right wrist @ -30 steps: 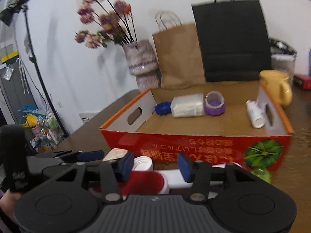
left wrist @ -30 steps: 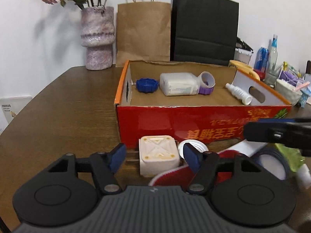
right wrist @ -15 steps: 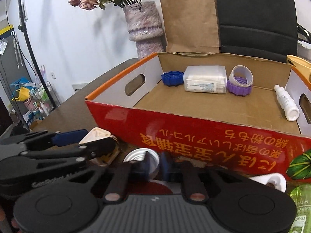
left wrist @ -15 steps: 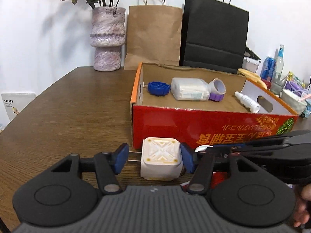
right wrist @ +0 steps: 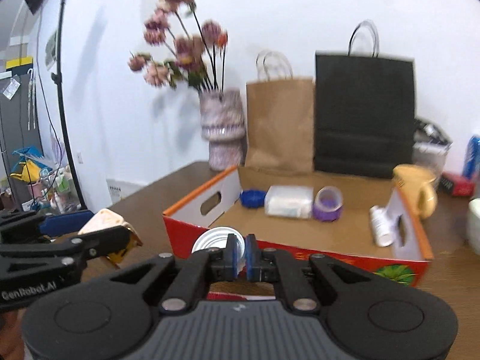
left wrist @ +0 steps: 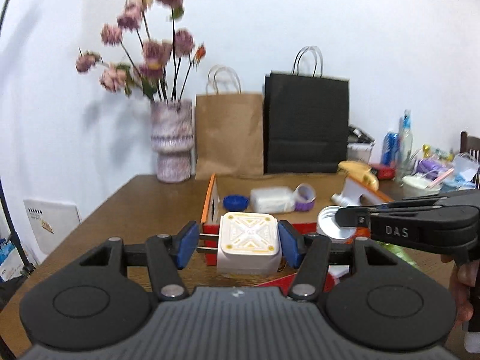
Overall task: Organize rigid objects
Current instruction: 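Grasp the white square block with the left gripper while the right grasps the white round cap, then carry the white block and white cap over the cardboard box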
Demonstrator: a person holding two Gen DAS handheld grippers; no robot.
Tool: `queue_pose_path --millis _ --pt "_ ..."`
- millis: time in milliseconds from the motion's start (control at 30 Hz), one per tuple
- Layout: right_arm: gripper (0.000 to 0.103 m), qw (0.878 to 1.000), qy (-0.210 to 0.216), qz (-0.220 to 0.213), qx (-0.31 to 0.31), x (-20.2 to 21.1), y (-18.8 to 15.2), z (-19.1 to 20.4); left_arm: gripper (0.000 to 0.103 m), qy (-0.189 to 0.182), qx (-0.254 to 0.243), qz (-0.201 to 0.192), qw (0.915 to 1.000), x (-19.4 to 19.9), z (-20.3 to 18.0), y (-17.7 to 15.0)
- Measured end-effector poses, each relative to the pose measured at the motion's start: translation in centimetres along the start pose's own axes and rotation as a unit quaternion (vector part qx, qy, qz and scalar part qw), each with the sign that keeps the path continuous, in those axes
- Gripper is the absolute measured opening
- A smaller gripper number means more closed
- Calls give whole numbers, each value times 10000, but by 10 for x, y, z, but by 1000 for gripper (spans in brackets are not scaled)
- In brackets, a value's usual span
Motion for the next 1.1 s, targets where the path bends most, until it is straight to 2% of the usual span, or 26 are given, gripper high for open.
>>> queue_pose_path --millis 67,233,333,500,600,833,933,1100 --pt "6 9997 -68 -228 13 28 -2 -3 58 1 -3 -152 9999 21 -9 1" --pt "6 9979 -480 -422 -61 94 -17 -16 58 -76 103 -400 9991 65 -32 -2" --pt "6 9959 -691 -570 -111 128 -29 -19 58 -91 164 -448 9988 87 -42 -8" --pt "6 9940 -807 -693 -265 175 -57 -18 58 -120 173 -463 9987 118 -51 -20" --pt "6 9932 -855 -712 -352 196 -71 -14 58 -39 49 -527 9986 141 -57 -28" --pt "6 9927 -865 -785 -299 238 -93 0 58 -158 -53 -690 9975 186 -71 -42" --pt "6 9913 -921 -905 -262 252 -93 2 58 -214 -78 -765 9968 195 -74 -41" --pt "6 9903 -981 -937 -312 254 -93 -2 58 -234 -79 -767 9968 191 -75 -39"
Point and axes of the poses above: each gripper's, at about its wrist camera, not at the fingertips, and x roughly against the way its jaws point, z to its left, y to its top, the point moved 3 cm from there along -x, roughly the way its jaws point, and after that the axes turned 8 degrees about x, right-handed, at the moved point
